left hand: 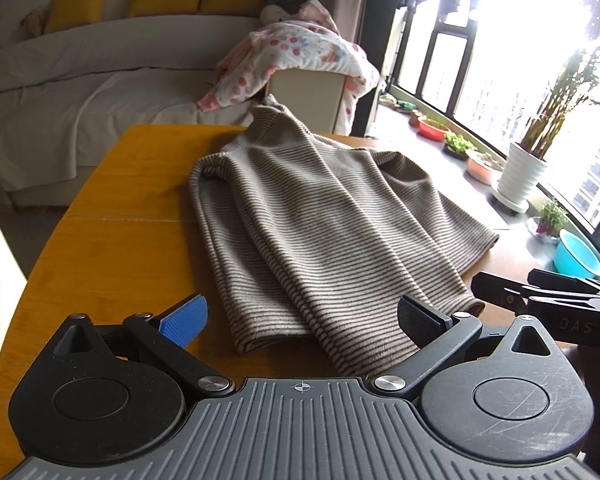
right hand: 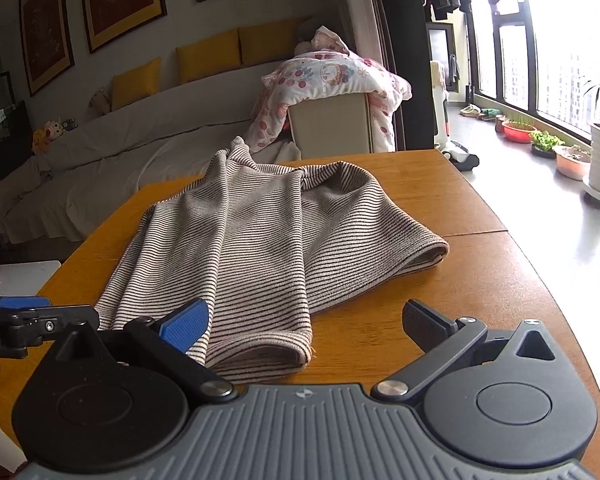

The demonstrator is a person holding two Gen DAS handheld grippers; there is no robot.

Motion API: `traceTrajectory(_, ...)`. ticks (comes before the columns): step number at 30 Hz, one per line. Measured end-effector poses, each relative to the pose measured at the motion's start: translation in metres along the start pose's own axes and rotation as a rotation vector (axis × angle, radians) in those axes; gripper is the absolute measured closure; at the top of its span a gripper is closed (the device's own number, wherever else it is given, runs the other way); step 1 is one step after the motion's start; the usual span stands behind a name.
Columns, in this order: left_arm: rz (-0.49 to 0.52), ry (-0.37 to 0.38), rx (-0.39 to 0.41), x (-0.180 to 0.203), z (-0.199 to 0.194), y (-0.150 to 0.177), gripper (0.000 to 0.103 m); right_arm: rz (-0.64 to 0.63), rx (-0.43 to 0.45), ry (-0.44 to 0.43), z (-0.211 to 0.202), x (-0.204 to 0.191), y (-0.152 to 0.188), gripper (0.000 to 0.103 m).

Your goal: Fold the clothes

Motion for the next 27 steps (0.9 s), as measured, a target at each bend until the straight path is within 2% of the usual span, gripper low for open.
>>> traceTrajectory(6,-0.021,0.108,0.002,0.001,0.041,-0.039,0.000,0.020,-0.020,0.019,0.057,0.025,-0.045,0.000)
traceTrajectory(8,-0.021,0.131,-0.011,-0.002,0.059,-0.049,0.000,0.046,-0.030,-0.021,0.081,0.031,-0.061,0.000)
traceTrajectory(11,-0.080,0.160,-0.086,-0.011,0.089,-0.056,0.000,0.128,-0.062,-0.096,0.121,0.043,-0.076,0.000)
traceTrajectory(13,-0.137,0.183,-0.137,-0.020,0.102,-0.055,0.000,0.195,-0.106,-0.121,0.143,0.053,-0.074,0.000)
traceTrajectory(14,-0.157,0.192,-0.150,-0.023,0.106,-0.053,0.000,0.187,-0.106,-0.124,0.145,0.054,-0.072,0.000)
traceTrajectory(17,-0.194,0.220,-0.169,-0.032,0.113,-0.049,0.000,0.124,-0.137,-0.112,0.143,0.051,-0.062,0.000)
traceTrajectory(23,-0.100,0.284,-0.143,-0.025,0.097,-0.033,0.000,0.056,-0.203,-0.047,0.104,0.039,-0.033,0.000)
traceTrajectory(27,-0.045,0.349,-0.183,-0.017,0.071,-0.013,0.000,0.076,-0.228,-0.059,0.059,0.035,-0.008,0.000)
Point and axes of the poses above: each gripper's, at about its wrist camera, not at the fingertips, and z roughly the way its jaws point, x to its right, y to its underside, the point moved 8 cm from there along z, roughly the way its jaws point, and after that the axes turned 10 degrees about -y, right-handed, at the moved point
